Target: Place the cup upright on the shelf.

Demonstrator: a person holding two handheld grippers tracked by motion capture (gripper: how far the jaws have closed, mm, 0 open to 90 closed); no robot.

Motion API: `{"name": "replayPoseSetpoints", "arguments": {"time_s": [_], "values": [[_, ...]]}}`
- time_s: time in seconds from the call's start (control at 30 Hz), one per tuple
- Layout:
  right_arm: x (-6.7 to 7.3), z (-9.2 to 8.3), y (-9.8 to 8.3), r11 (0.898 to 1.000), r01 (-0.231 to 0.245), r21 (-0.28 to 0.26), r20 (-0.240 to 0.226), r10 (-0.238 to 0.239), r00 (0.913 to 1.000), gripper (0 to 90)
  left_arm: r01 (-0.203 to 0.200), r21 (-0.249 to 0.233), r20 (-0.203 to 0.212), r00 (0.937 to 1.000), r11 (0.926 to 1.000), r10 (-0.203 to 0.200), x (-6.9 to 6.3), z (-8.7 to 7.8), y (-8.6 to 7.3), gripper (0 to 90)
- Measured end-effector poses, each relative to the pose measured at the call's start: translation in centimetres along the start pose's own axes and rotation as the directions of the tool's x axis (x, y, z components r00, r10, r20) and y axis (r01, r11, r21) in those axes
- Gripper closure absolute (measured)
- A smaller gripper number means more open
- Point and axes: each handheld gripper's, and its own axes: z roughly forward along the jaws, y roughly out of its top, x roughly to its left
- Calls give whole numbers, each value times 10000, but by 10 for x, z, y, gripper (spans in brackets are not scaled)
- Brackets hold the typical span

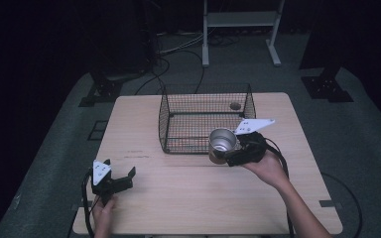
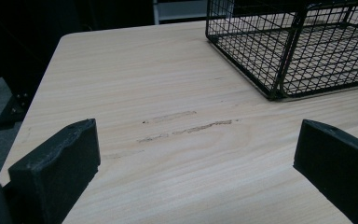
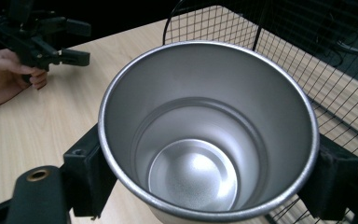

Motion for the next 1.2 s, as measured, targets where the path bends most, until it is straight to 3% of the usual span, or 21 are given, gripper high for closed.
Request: {"name": "replayPoseSetpoints", "arguments": {"time_s": [0.57, 1.2], "values": [[-25, 24, 42, 9998, 7, 216, 159, -11, 9999, 181, 34, -79, 14, 10000, 10000, -34, 0, 0, 0, 0], [-48, 43, 66, 9991, -67, 411, 609, 42, 9981, 181, -16, -82, 20, 10000, 10000, 16, 0, 0, 0, 0]]}}
